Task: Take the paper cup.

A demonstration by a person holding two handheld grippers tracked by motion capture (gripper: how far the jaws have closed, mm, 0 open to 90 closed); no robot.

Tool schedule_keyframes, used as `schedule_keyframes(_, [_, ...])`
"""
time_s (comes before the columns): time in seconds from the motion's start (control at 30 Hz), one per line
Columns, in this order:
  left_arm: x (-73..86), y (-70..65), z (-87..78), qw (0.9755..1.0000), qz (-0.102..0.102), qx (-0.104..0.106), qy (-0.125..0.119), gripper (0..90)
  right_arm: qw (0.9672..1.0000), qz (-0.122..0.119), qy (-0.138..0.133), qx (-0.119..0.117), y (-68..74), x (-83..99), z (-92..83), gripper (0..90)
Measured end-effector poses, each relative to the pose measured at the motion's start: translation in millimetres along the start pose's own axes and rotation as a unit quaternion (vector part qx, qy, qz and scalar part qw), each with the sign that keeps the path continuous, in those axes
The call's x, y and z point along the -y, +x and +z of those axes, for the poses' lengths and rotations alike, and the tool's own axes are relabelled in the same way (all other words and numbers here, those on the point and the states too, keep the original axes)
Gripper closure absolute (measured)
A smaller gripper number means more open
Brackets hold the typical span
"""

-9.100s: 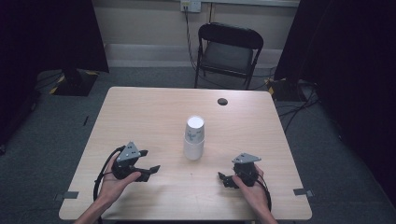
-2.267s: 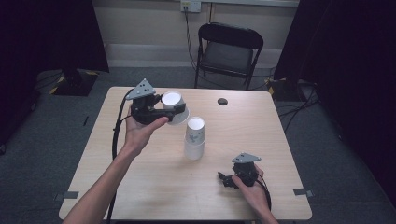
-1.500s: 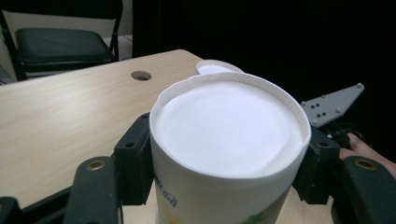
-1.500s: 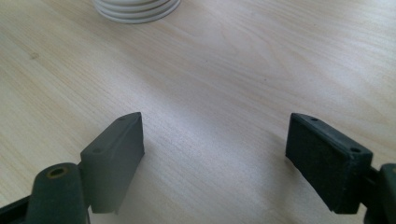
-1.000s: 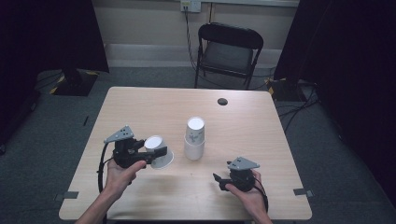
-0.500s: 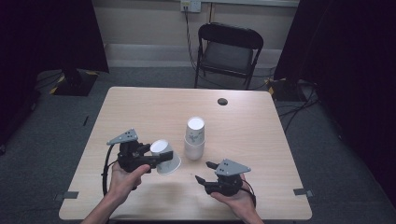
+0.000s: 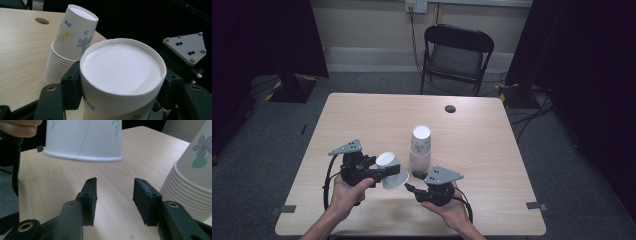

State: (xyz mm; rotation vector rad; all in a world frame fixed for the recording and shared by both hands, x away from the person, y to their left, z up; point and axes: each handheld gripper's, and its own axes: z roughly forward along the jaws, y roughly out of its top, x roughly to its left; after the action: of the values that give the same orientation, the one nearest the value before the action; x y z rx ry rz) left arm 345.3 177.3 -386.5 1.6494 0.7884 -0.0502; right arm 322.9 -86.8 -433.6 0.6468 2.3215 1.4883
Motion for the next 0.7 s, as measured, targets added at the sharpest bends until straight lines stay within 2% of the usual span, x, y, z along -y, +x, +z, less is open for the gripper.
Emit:
schedule_keyframes(0.2, [1.2,-1.2,-0.1,1.0000,-0.005,0.000,-0.001,34.9,0.9999,-0.007,-0.010,0.002,-1.8,-4.7,5.1,58.8])
schedule_keyframes(0.27, [0.7,0.0,0.0,1.0000,-0.008,0.001,-0.003,34.9,0.9999,-0.003,-0.014,-0.002,-2.0,-6.5,5.5,58.8])
schedule_keyframes(0.6, [3.5,-4.5,7.2,0.9996,-0.020,0.020,0.003,34.9,0.9993,-0.014,-0.033,-0.003,0.8,-6.1,3.9,65.2])
schedule_keyframes(0.7, [3.9,-4.7,7.4,0.9996,-0.016,0.024,0.008,34.9,0.9989,-0.019,-0.043,-0.002,2.0,-5.5,2.0,66.2])
